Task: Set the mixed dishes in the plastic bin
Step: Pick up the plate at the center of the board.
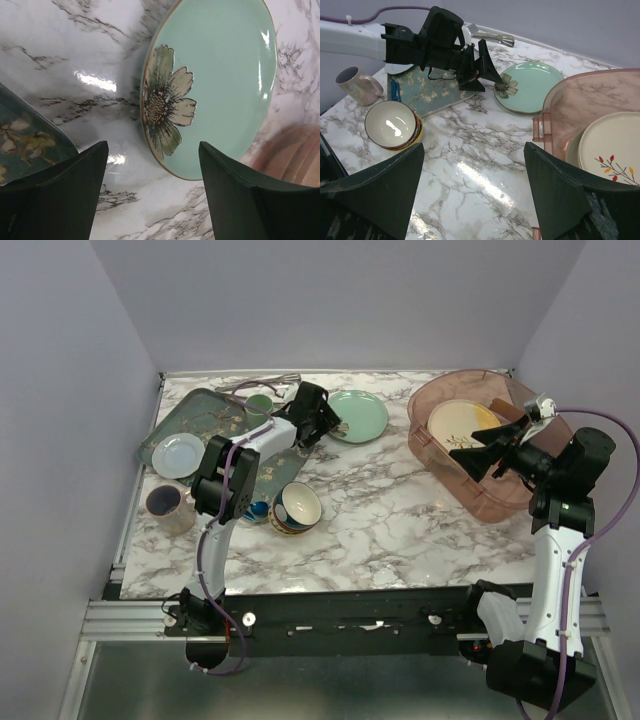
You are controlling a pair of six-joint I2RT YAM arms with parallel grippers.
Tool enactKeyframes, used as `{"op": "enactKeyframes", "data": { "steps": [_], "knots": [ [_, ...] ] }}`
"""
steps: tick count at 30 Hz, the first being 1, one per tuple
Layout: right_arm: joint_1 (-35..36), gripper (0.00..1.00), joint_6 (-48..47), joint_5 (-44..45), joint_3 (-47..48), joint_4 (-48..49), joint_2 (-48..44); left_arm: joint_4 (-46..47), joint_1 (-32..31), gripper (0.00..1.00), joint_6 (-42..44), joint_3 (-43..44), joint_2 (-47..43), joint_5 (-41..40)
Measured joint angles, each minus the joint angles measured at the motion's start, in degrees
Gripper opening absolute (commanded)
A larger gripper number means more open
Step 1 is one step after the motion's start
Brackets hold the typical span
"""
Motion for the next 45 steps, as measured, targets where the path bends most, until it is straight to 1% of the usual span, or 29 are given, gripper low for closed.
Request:
{"op": "enactKeyframes", "data": {
  "steps": [3, 4, 6, 17, 21, 22, 24, 25, 28, 32, 39, 42, 45],
  "knots": [
    [0.0, 0.88, 0.0, 0.0, 0.0, 0.0, 0.1, 0.5, 0.8, 0.75, -0.7, 0.0, 1.3, 0.2],
    [0.0, 0.88, 0.0, 0.0, 0.0, 0.0, 0.1, 0.7, 0.9, 0.72, -0.9, 0.1, 1.7, 0.4],
    [0.0, 0.88, 0.0, 0.0, 0.0, 0.0, 0.2, 1.2, 1.0, 0.69, -1.4, 0.8, 2.6, 0.7],
    [0.0, 0.88, 0.0, 0.0, 0.0, 0.0, 0.3, 3.5, 1.9, 0.45, -3.0, 1.9, 4.9, 2.4],
    [0.0, 0.88, 0.0, 0.0, 0.0, 0.0, 0.3, 4.5, 2.2, 0.34, -3.7, 2.4, 5.8, 3.1],
    [0.0, 0.88, 0.0, 0.0, 0.0, 0.0, 0.3, 4.7, 2.4, 0.27, -3.8, 2.6, 6.1, 3.1],
    [0.0, 0.88, 0.0, 0.1, 0.0, 0.0, 0.3, 5.5, 2.6, 0.18, -4.2, 2.6, 6.5, 3.6],
    [0.0, 0.88, 0.0, 0.1, 0.0, 0.0, 0.3, 5.7, 2.8, 0.11, -4.2, 2.6, 6.6, 3.9],
    [0.0, 0.88, 0.0, 0.1, 0.0, 0.0, 0.3, 8.2, 3.3, 0.0, -4.7, 1.3, 6.6, 5.4],
    [0.0, 0.88, 0.0, 0.0, 0.0, 0.0, 0.3, 15.5, 4.1, 0.0, -5.5, -3.0, 5.7, 8.4],
    [0.0, 0.88, 0.0, 0.1, 0.0, 0.0, 0.3, 25.0, 6.3, 0.0, -5.7, -14.8, -0.6, 13.1],
    [0.0, 0.88, 0.0, 0.1, 0.0, 0.0, 0.3, 27.1, 7.1, 0.0, -5.6, -17.0, -1.9, 15.2],
    [0.0, 0.88, 0.0, 0.1, 0.0, 0.0, 0.3, 27.8, 7.6, 0.0, -5.5, -17.3, -2.0, 16.4]
  ]
}}
